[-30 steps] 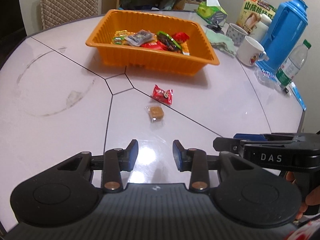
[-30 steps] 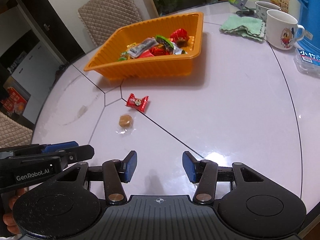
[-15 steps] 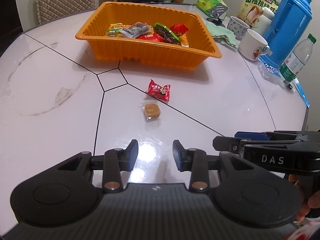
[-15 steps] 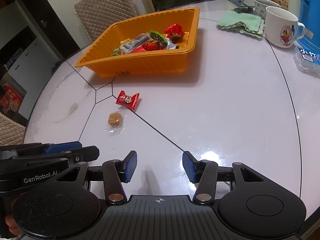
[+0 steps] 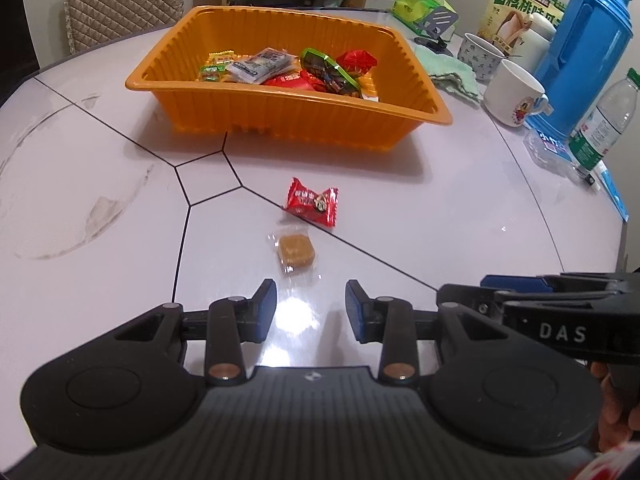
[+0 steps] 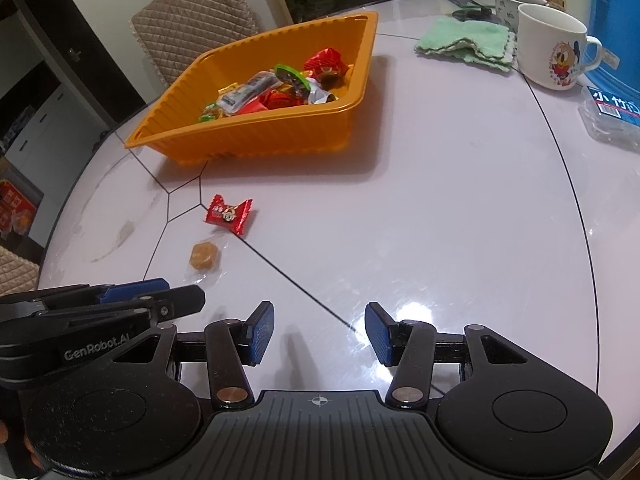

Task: Organize snacks
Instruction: 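Move both open grippers back toward the remaining red and brown candies, then grasp the small brown square candy with the left gripper while the right grasps the red candy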

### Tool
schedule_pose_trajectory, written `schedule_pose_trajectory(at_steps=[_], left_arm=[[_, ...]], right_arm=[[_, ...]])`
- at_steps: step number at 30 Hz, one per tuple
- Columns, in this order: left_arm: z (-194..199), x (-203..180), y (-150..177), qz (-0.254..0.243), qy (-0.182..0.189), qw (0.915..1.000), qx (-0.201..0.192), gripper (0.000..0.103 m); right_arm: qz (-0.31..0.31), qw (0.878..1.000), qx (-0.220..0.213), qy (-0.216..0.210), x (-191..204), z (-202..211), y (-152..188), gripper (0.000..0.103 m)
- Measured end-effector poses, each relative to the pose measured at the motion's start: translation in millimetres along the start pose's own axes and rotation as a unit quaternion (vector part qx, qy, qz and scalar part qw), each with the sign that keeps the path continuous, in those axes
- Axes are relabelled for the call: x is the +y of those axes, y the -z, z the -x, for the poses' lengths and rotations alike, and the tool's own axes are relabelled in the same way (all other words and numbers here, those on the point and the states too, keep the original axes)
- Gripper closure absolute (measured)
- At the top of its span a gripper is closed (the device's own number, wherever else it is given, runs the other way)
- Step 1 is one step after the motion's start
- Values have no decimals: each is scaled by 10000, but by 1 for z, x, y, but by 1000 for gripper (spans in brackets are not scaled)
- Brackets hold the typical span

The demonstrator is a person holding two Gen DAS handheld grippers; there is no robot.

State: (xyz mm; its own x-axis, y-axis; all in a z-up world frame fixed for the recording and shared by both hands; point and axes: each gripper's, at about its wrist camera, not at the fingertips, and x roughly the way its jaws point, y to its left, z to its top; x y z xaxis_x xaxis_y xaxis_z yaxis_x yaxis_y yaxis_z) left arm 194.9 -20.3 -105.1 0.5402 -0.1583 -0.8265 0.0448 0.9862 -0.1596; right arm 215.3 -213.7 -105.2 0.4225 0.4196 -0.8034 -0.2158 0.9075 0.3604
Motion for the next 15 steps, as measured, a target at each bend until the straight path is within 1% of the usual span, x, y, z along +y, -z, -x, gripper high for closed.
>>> schedule_pose_trajectory(at_steps=[13,15], left_arm=[[-30,-8,-16,-315,-203,9993,-70,70],[-31,-7,-17,-329,-235,9991,-83,71]], right_arm=[[-130,9999,25,62,-11,-8,-8,52],[-140,9999,37,66,-12,-9,-8,52]])
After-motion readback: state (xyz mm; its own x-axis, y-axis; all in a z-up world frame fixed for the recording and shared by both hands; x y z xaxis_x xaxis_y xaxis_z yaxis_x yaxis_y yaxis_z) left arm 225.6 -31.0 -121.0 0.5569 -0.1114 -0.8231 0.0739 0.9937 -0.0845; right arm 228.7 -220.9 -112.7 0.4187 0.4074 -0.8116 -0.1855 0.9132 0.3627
